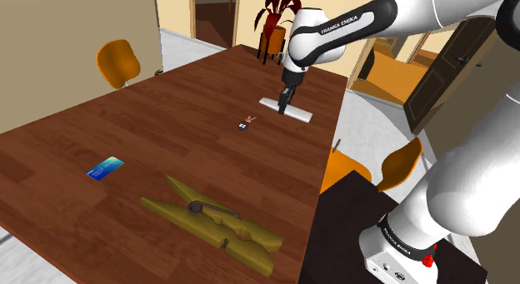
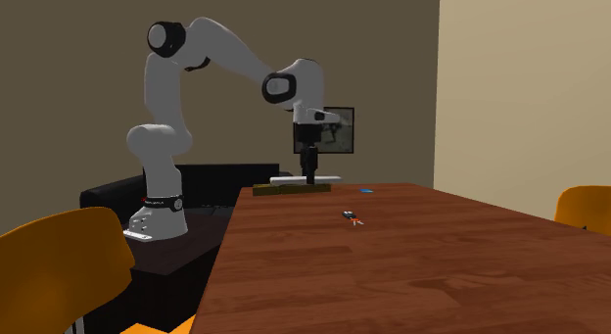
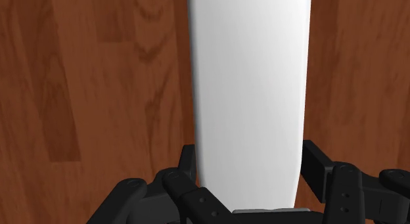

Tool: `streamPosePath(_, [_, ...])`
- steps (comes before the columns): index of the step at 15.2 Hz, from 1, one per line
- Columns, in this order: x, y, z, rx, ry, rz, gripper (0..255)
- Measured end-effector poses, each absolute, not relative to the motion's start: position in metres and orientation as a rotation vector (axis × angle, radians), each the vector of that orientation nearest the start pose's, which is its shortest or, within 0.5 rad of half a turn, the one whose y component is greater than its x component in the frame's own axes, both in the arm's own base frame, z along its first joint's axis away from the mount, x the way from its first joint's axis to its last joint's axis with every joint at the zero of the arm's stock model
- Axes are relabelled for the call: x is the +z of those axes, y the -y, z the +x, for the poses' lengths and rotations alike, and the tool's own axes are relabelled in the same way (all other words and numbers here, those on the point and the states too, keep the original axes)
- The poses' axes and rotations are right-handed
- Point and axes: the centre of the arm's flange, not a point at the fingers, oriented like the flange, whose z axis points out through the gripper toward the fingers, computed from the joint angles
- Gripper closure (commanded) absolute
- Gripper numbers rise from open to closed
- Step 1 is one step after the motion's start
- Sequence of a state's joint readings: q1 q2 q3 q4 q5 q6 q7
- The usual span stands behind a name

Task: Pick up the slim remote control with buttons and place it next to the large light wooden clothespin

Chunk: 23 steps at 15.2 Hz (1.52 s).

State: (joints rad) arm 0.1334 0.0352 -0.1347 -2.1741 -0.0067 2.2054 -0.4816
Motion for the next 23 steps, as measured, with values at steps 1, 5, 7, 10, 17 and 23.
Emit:
streamPosePath(1, [0.374,-0.009,0.530,0.009,0.756,-3.059,255])
streamPosePath(5, [0.374,-0.054,0.504,0.010,0.756,-3.059,255])
streamPosePath(7, [0.374,-0.076,0.492,0.010,0.756,-3.059,255])
streamPosePath(10, [0.377,-0.107,0.471,0.009,0.756,-3.059,255])
streamPosePath(17, [0.376,-0.185,0.422,0.009,0.756,-3.059,255])
streamPosePath(23, [0.350,-0.191,0.417,0.010,0.754,-3.060,255])
